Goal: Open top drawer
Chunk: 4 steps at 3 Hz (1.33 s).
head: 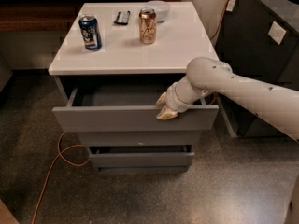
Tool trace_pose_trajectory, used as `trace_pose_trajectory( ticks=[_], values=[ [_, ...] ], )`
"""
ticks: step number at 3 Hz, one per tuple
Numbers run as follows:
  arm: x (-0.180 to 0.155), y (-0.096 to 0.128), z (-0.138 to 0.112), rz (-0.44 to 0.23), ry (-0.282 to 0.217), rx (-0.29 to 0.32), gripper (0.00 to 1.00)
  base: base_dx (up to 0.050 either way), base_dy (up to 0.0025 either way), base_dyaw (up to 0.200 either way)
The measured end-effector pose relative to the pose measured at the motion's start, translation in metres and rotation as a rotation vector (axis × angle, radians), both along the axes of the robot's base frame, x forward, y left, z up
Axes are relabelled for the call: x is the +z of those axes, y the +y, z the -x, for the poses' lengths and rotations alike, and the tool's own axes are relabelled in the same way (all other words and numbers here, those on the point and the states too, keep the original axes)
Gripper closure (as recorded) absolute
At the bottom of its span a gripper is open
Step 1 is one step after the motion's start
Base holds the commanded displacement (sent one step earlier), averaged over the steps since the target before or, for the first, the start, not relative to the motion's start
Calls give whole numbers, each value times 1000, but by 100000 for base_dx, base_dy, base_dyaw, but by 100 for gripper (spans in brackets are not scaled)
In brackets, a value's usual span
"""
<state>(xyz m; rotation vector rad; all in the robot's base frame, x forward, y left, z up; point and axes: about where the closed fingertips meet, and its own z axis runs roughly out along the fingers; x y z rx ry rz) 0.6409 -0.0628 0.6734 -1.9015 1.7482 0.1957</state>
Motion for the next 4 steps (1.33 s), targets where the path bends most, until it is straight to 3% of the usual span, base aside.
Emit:
trace_pose_trajectory(
  ticks=[1, 4],
  values=[
    [0, 3, 8, -10, 7, -3, 87, 0, 0, 0],
    [1, 6, 18, -22, 13, -6, 9, 0, 0, 0]
  ],
)
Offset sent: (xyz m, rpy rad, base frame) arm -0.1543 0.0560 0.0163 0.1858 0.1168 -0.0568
